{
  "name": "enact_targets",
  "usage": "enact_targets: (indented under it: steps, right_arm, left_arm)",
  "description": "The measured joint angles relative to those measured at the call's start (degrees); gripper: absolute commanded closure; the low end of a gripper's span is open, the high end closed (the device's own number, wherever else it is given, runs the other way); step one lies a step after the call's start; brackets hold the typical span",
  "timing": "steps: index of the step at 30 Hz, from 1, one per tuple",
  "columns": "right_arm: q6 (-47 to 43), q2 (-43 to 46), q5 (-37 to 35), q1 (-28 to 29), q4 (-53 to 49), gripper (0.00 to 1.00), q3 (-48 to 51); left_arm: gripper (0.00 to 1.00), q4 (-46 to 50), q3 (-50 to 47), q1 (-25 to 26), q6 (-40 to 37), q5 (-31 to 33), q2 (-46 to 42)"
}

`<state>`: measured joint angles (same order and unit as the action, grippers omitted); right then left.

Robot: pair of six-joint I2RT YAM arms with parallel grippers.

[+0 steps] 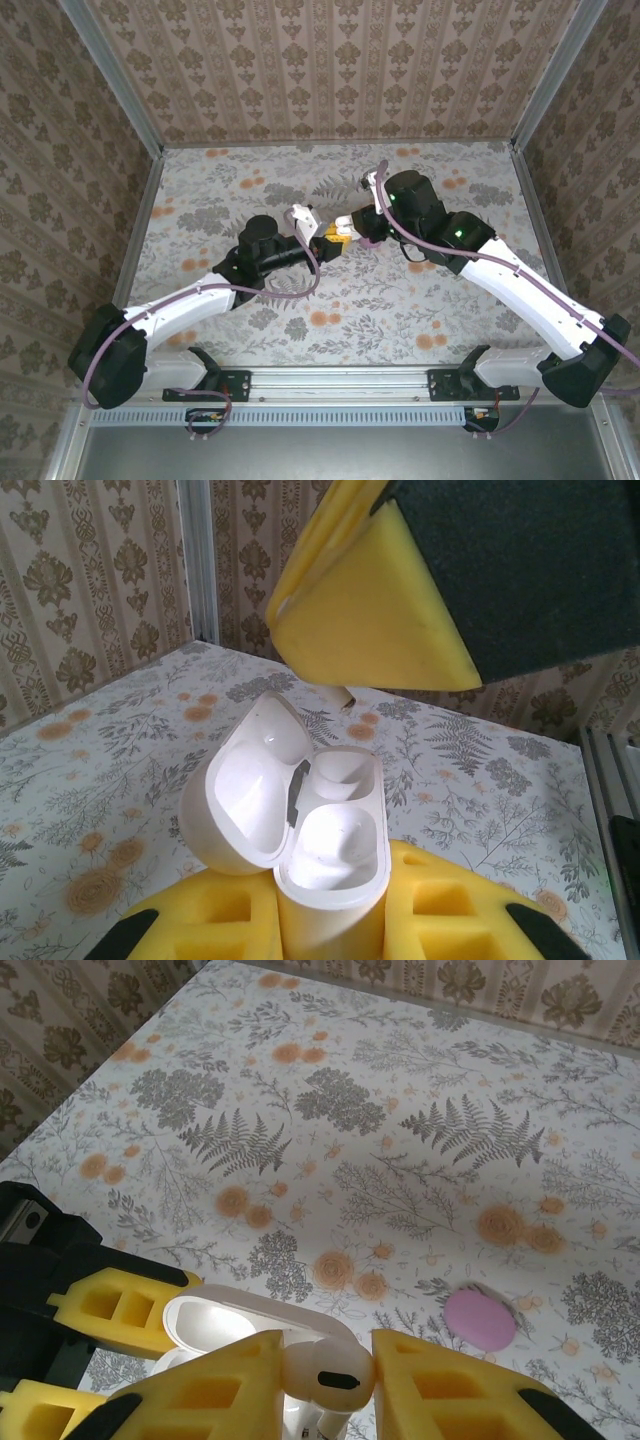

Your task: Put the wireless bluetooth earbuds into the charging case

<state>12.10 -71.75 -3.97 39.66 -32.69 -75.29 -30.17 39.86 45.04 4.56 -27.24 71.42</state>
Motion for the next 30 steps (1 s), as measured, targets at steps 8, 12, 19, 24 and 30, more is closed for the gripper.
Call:
enact_targets:
  steps: [8,12,19,24,30]
  right_arm:
    - [-0.2,0.0,-0.2,0.2,0.9,0.72,1.8]
    - [-0.2,0.0,-0.2,0.2,1.5,0.72,2.1]
    - [-0.2,0.0,-0.2,0.2,2.9,0.73,2.7]
    - [-0.2,0.2,-0.2,0.2,3.8,0.73,3.1]
    - [-0.2,1.1,-0.4,0.2,5.9,0.74,5.1]
  left_arm:
    - [0.84,-0.1,0.4,0.0,0.3,0.0,0.0]
    - [0.84,-0.1,0.6,0.0,0.5,0.0,0.1]
    - [0.84,-0.1,0.7,0.0,1.0,0.0,0.2]
    - [0.84,-0.1,0.8,0.0,1.6,0.1,0.2]
    - [0.84,-0.1,0.8,0.0,3.0,0.1,0.3]
